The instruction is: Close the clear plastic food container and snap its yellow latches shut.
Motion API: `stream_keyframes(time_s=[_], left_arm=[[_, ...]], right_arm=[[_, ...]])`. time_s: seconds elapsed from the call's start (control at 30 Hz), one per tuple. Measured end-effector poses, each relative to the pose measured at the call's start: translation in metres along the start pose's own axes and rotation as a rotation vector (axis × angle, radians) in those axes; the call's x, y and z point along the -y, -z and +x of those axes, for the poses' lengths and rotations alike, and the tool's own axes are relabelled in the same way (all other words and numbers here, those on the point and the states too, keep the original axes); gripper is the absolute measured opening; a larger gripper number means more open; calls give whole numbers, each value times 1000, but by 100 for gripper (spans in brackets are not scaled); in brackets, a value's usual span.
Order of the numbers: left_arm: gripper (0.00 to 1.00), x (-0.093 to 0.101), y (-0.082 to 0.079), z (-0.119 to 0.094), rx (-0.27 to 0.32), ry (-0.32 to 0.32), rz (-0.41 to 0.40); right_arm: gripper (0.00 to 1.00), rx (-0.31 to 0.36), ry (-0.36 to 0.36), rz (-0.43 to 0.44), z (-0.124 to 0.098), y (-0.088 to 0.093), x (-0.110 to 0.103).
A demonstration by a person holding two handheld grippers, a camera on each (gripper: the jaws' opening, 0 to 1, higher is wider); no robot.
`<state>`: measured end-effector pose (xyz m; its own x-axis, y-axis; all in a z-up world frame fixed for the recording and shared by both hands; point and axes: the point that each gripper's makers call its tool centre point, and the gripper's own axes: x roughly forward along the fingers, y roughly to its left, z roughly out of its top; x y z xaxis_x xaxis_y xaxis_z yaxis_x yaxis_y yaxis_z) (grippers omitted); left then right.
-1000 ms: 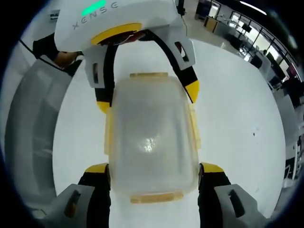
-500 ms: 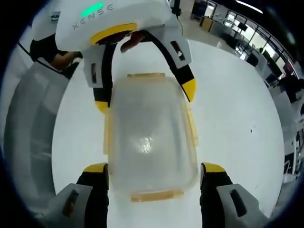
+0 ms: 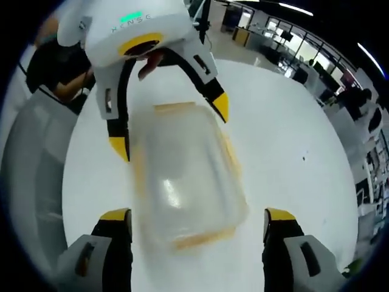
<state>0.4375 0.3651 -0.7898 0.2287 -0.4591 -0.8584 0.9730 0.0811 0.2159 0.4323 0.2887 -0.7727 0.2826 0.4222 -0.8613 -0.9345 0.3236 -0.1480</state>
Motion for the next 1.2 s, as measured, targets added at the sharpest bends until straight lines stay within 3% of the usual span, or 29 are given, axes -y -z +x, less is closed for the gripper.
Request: stream_keyframes(time_s=[0.2,0.43,0.77,0.93,1.2], left_arm=[[93,10,3,-6,8,13,-33],[91,10,0,-18,41,-31,-63],[92,13,15,-30,43,-79,-117],[93,18,18,-36,89,-93,-194],[94,25,23,-45,107,-124,-230]], right_arm=[[89,14,42,32,-6,3,-3],[88,57,82,96,-14,3,-7],[88,88,124,159,-27,7,-8],[88,93,144,183,-30,13,-13],[87,119,164,235,-37,17,-22]])
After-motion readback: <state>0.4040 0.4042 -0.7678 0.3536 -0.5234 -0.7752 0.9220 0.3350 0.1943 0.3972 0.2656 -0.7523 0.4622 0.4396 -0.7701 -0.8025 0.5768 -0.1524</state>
